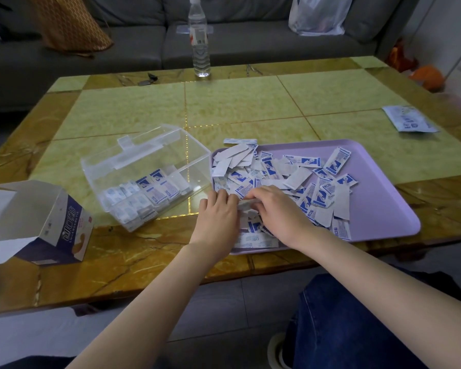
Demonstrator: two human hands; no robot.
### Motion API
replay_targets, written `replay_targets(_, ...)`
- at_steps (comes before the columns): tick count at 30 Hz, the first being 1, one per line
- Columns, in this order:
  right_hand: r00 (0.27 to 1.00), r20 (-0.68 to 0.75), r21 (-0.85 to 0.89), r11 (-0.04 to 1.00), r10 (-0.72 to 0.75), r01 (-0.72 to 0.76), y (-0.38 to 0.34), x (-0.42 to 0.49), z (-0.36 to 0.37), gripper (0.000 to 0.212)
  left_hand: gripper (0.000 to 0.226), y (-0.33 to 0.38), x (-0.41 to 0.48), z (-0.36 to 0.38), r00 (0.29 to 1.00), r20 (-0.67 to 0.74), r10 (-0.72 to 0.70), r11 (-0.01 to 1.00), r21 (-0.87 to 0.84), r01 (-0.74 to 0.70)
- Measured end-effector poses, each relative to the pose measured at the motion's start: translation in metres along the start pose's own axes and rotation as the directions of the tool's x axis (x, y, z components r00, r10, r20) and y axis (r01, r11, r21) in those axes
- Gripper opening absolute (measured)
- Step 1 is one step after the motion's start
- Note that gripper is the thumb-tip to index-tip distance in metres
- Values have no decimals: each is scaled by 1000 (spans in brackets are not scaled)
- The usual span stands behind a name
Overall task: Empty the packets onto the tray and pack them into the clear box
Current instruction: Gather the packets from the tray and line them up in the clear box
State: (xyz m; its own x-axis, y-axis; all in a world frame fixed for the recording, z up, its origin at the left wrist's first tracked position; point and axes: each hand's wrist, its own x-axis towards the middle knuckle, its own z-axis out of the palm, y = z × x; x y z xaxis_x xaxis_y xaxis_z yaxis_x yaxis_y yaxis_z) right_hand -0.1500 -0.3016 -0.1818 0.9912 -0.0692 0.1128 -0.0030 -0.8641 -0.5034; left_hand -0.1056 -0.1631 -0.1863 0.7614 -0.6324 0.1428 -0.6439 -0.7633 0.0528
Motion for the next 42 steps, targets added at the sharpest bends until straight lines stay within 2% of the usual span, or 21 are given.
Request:
replay_targets(3,996,93,-47,999,11,-7,3,-5,7,40,35,0,-4,7,998,56,16,1000,-8,-15)
replay_targets(6,997,77,-84,996,22,-15,6,-9,13,51,39,-1,-5,11,998,57,9,1000,2,-9)
replay_targets(14,999,41,-45,999,31,-29,-2,-8,12,39,40,1,-5,11,999,53,-13,994,-106,18)
replay_targets(18,999,8,-62,997,51,-50,-1,-9,7,35,45,-6,-10,3,995,-19,-93,964,-252,85)
replay_targets(20,998,7,-55,997,56,-56,0,-10,6,35,40,-11,-12,1,992,-49,-120,913,-397,91)
replay_targets(22,998,12,-32,997,64,-64,1,-11,7,37,37,-12,-13,-2,991,-6,-136,823,-558,109)
replay_targets(24,997,13,16,997,73,-73,-2,-12,9,41,37,-9,-11,-4,989,39,-140,773,-620,134)
replay_targets(34,997,13,48,996,76,-77,-5,-7,7,32,41,-5,-7,-1,990,96,-101,816,-561,138)
replay_targets(40,998,18,44,997,62,-63,-5,-7,3,32,17,-3,-2,-3,995,70,-65,866,-492,91)
replay_targets(42,999,26,39,998,45,-46,-4,-8,3,34,15,-4,-3,-4,997,37,-72,913,-399,81)
